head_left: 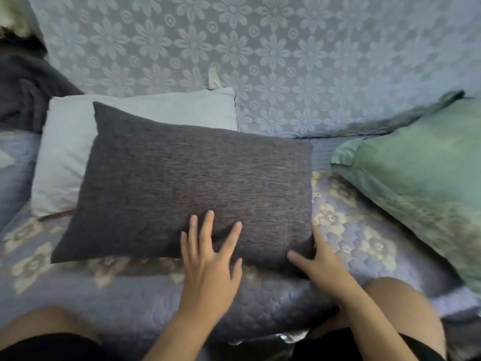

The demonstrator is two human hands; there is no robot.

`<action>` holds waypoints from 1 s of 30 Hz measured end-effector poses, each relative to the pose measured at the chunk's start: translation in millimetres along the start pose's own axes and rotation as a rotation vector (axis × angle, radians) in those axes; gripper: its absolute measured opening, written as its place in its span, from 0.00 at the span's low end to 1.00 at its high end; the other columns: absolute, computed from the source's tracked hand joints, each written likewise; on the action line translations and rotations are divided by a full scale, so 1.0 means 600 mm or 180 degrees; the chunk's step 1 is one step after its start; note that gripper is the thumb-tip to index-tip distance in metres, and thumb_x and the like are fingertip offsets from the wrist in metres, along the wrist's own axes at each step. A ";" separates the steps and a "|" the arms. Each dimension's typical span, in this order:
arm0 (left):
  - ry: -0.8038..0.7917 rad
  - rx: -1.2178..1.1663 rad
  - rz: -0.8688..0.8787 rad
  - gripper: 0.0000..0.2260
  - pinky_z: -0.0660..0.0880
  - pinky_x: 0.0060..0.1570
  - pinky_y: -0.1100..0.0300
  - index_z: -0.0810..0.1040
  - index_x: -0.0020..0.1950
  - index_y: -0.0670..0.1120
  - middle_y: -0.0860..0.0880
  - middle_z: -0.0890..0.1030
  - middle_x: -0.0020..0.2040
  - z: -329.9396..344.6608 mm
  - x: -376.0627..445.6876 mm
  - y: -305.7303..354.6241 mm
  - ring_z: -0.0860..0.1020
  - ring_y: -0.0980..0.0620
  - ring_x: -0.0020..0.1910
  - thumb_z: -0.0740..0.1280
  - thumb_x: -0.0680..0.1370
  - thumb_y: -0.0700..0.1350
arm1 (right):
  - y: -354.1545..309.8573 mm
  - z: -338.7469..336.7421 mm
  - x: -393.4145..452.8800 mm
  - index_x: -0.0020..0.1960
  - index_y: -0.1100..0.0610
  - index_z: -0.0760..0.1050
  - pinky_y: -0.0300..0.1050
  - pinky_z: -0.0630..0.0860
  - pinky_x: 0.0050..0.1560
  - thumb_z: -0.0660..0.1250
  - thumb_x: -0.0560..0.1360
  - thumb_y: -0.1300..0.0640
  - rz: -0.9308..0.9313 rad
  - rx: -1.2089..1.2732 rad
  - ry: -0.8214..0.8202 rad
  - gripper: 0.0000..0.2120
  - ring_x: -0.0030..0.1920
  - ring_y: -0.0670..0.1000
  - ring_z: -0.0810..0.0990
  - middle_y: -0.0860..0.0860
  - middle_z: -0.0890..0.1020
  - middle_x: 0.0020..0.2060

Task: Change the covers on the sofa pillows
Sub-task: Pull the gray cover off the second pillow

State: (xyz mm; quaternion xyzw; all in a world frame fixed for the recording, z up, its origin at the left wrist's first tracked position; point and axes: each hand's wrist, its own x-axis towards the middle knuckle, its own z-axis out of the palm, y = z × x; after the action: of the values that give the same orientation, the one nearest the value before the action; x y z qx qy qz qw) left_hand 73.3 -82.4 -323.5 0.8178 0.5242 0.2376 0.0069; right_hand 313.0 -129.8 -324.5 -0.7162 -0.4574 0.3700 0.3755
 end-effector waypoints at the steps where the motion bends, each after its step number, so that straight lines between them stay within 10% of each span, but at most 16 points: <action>1: -0.0102 0.0003 0.0033 0.33 0.57 0.73 0.29 0.70 0.77 0.55 0.38 0.57 0.81 0.007 -0.002 0.010 0.51 0.32 0.80 0.76 0.73 0.50 | 0.016 -0.003 -0.013 0.81 0.48 0.53 0.30 0.63 0.67 0.75 0.73 0.61 -0.0032 -0.0132 -0.0080 0.45 0.71 0.37 0.66 0.38 0.67 0.71; 5: -0.0141 0.0150 -0.0015 0.36 0.56 0.75 0.31 0.66 0.79 0.55 0.39 0.54 0.82 0.022 0.005 0.004 0.49 0.33 0.81 0.75 0.73 0.46 | 0.062 -0.013 -0.012 0.80 0.47 0.56 0.46 0.70 0.68 0.73 0.70 0.67 0.0261 -0.0704 0.0084 0.46 0.65 0.46 0.73 0.42 0.72 0.66; 10: -0.0278 0.0220 -0.0060 0.35 0.53 0.77 0.34 0.62 0.80 0.57 0.41 0.52 0.82 0.018 0.063 0.007 0.47 0.35 0.81 0.72 0.76 0.48 | 0.050 -0.006 -0.016 0.46 0.59 0.78 0.49 0.76 0.46 0.69 0.77 0.67 0.0129 0.0630 0.0691 0.04 0.43 0.52 0.82 0.48 0.84 0.37; 19: 0.0440 -0.0685 -0.0619 0.34 0.52 0.79 0.44 0.68 0.78 0.56 0.42 0.56 0.81 -0.113 0.090 0.044 0.52 0.38 0.79 0.69 0.74 0.37 | -0.130 -0.049 -0.077 0.35 0.56 0.69 0.44 0.63 0.35 0.62 0.79 0.41 -0.1446 0.1215 0.0088 0.21 0.33 0.48 0.65 0.47 0.69 0.30; 23: 0.1729 -0.1393 -0.0292 0.09 0.69 0.53 0.71 0.79 0.54 0.42 0.45 0.75 0.52 -0.184 0.043 0.091 0.74 0.53 0.49 0.69 0.74 0.36 | -0.210 -0.031 -0.087 0.36 0.52 0.69 0.57 0.63 0.37 0.64 0.76 0.34 -0.1630 0.1569 0.0010 0.23 0.36 0.51 0.64 0.50 0.67 0.32; 26: 0.0880 -0.2083 0.0404 0.04 0.72 0.32 0.58 0.77 0.45 0.46 0.51 0.76 0.33 -0.211 0.028 0.131 0.75 0.53 0.31 0.66 0.79 0.44 | -0.249 -0.021 -0.085 0.40 0.67 0.67 0.68 0.66 0.40 0.66 0.75 0.35 -0.1563 0.1635 0.0007 0.33 0.39 0.55 0.66 0.59 0.68 0.34; 30: 0.0554 -0.2104 -0.0026 0.09 0.75 0.31 0.53 0.75 0.44 0.51 0.52 0.77 0.32 -0.223 0.035 0.163 0.78 0.53 0.32 0.69 0.77 0.56 | -0.271 -0.022 -0.094 0.45 0.71 0.68 0.71 0.70 0.44 0.68 0.74 0.36 -0.1440 0.1829 -0.0038 0.35 0.42 0.56 0.70 0.71 0.71 0.37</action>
State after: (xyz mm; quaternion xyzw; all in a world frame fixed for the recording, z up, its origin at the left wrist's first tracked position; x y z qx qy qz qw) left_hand 110.8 -140.2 -171.7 0.7459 0.4207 0.4635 0.2277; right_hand 246.1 -136.3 -165.7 -0.4601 -0.4838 0.3951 0.6310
